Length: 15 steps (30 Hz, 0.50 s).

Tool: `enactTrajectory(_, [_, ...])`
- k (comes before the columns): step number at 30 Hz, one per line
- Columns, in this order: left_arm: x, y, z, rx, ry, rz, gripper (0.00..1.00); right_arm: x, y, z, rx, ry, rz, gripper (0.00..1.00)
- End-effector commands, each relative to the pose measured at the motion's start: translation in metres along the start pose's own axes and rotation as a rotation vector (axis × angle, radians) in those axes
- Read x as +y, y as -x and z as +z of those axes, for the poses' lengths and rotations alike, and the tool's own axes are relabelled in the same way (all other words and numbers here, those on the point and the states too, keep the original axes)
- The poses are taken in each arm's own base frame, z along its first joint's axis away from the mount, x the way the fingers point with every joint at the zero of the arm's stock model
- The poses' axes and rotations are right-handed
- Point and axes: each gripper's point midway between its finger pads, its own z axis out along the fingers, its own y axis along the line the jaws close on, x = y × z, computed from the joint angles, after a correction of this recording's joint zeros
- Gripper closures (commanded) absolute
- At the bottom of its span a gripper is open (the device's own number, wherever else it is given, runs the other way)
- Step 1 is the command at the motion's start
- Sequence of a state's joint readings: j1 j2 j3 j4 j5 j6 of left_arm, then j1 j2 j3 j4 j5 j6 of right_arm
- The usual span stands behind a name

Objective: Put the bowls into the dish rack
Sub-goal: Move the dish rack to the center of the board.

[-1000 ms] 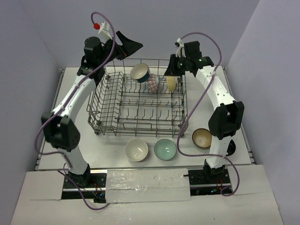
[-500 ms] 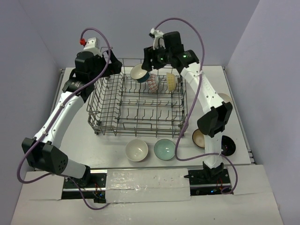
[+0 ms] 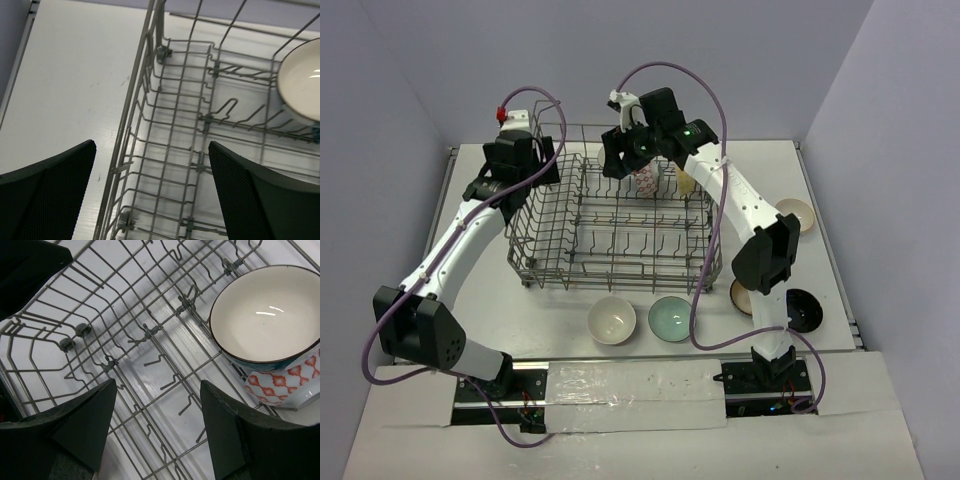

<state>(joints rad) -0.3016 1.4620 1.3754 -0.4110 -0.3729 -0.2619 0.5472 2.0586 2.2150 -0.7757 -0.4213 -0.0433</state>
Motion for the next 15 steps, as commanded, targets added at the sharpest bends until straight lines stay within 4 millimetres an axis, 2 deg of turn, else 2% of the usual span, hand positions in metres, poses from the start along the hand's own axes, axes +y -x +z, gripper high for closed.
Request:
enactTrajectory(1, [0.02,-0.005,-0.009,-0.02,0.065,0.031,0.01,-0.004,-0.003,0.002,0.007,0.005,-0.034,0.25])
enactTrajectory(6, [0.022,-0.015,-0.007,0.013,0.055,0.045,0.04,-0.008,-0.013,0.008,0.036,0.002,-0.03,0.25])
enactTrajectory(7, [0.019,-0.015,-0.008,0.021,0.038,0.042,0.28,-0.01,-0.013,0.008,0.036,-0.01,-0.029,0.24])
enactTrajectory(8, [0.019,-0.015,-0.008,0.021,0.038,0.045,0.34,-0.01,-0.012,0.007,0.033,-0.012,-0.03,0.24])
enactTrajectory(11, [0.009,-0.017,-0.011,0.029,-0.023,0.04,0.48,-0.01,-0.007,0.004,0.022,-0.019,-0.039,0.24])
enactTrajectory(13, [0.004,-0.019,-0.013,0.033,-0.053,0.031,0.5,-0.011,-0.005,0.003,0.017,-0.026,-0.042,0.24])
enactTrajectory(15, [-0.002,-0.023,-0.015,0.043,-0.086,0.025,0.56,-0.012,-0.003,0.002,0.01,-0.037,-0.046,0.24])
